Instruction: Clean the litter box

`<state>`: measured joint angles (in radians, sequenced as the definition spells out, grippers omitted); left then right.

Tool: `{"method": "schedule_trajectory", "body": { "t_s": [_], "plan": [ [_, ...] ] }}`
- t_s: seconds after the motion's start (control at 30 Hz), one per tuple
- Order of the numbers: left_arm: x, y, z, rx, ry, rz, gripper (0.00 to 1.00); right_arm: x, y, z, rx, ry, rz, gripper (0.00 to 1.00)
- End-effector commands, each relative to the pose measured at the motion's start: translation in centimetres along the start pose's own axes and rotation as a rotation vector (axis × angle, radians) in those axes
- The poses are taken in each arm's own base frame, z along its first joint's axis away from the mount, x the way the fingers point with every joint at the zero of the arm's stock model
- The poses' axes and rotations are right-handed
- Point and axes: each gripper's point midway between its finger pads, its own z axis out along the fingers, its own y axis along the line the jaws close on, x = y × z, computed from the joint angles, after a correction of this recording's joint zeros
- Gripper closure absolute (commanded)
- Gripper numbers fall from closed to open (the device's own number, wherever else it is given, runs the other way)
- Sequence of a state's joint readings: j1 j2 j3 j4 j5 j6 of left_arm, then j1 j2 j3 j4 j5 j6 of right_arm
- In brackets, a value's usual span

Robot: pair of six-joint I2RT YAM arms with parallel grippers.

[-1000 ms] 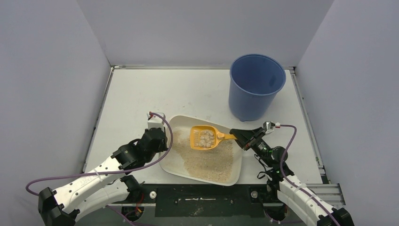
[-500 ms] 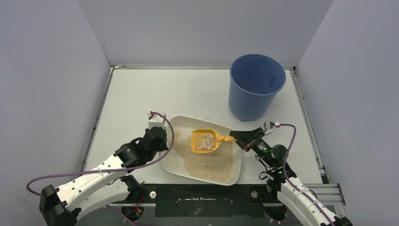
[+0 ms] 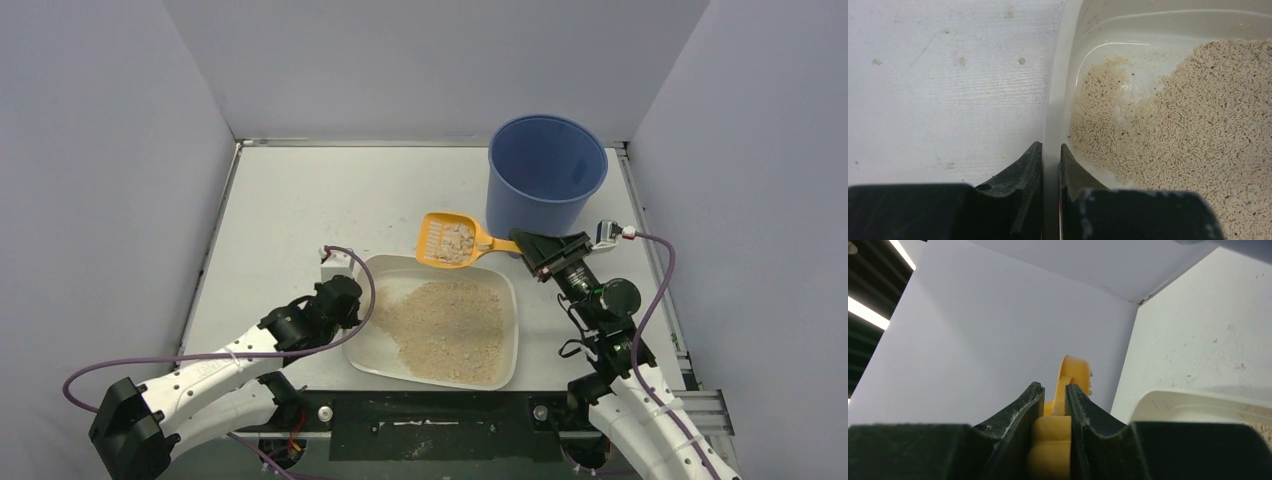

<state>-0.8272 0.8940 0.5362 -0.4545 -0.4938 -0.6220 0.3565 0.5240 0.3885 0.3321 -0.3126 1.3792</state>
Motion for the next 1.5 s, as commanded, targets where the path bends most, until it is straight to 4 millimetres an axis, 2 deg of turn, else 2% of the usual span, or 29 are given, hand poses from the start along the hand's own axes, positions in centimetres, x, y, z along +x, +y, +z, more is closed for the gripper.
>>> {"method": "schedule_trajectory", "body": {
  "t_s": [0.0, 0.2, 0.3, 0.5, 0.7, 0.9, 1.1, 1.33, 1.47],
  "plan": [
    [-1.2, -2.0, 0.5, 0.073, -0.047, -0.112, 1.0, -3.4, 2.2, 1.3, 0.002, -0.135, -0.037, 1.0],
    [0.4, -1.4, 1.0, 0.053, -0.009, -0.122, 1.0, -6.8, 4.8, 2.4, 0.019, -0.263, -0.103, 1.0],
    [1.1, -0.9, 1.2, 0.036, 0.004, -0.124, 1.0, -8.8, 5.5, 2.6, 0.056, -0.344, -0.15, 1.0],
    [1.6, -0.5, 1.2, 0.026, 0.018, -0.131, 0.89, -12.5, 6.9, 2.4, 0.104, -0.508, -0.222, 1.0],
    [1.4, -0.8, 1.2, 0.041, 0.023, -0.138, 0.62, -15.3, 7.7, 1.9, 0.146, -0.631, -0.273, 1.0],
    [0.1, -1.4, 0.6, 0.058, 0.012, -0.148, 0.37, -18.2, 8.0, 0.9, 0.239, -0.753, -0.439, 1.0],
    [-0.9, -1.8, -0.4, 0.072, 0.021, -0.135, 0.25, -19.4, 7.2, 1.1, 0.362, -0.75, -0.666, 1.0],
    [-3.1, -2.7, -2.0, 0.101, 0.017, -0.119, 0.16, -20.0, 6.1, 2.9, 0.491, -0.63, -0.953, 1.0],
    [-3.5, -3.6, -2.8, 0.146, 0.032, -0.137, 0.13, -20.3, 6.0, 4.0, 0.536, -0.546, -1.135, 1.0]
  ]
}}
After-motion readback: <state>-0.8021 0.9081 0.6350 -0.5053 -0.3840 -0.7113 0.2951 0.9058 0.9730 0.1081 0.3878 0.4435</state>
